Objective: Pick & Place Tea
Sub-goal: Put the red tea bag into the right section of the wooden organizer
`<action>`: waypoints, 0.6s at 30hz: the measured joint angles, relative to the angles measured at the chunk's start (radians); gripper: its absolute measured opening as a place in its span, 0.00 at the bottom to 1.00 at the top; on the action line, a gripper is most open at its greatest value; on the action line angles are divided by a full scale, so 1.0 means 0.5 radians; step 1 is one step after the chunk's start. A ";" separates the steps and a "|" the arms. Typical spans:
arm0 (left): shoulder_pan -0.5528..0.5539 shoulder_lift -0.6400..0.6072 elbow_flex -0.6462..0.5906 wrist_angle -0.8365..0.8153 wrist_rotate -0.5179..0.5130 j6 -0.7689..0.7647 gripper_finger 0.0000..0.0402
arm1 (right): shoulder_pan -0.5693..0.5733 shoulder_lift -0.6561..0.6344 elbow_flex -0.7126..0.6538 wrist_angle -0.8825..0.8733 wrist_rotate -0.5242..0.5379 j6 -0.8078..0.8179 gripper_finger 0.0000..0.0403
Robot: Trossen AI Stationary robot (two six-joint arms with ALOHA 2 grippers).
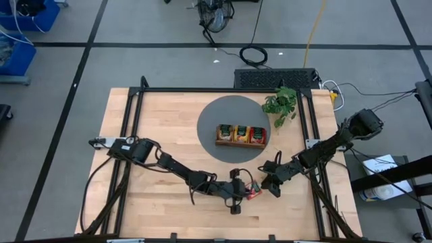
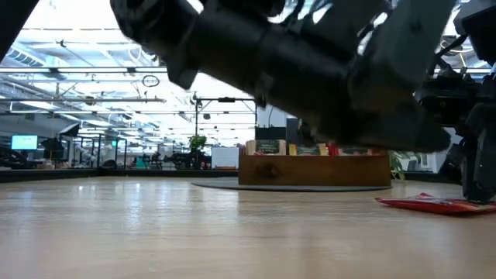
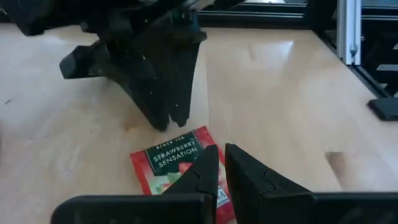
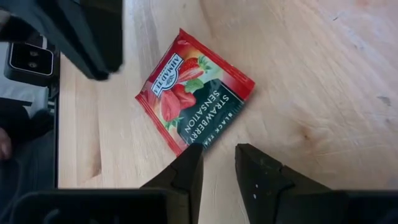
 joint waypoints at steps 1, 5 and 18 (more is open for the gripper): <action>-0.004 -0.015 0.000 -0.031 -0.003 0.000 0.08 | 0.000 0.000 0.000 0.006 0.000 -0.006 0.21; -0.025 -0.037 0.002 -0.210 -0.005 -0.082 0.08 | 0.000 0.001 0.000 0.027 0.000 -0.017 0.21; -0.037 -0.021 0.002 -0.414 -0.214 -0.233 0.08 | 0.000 0.001 0.000 0.053 0.002 -0.029 0.22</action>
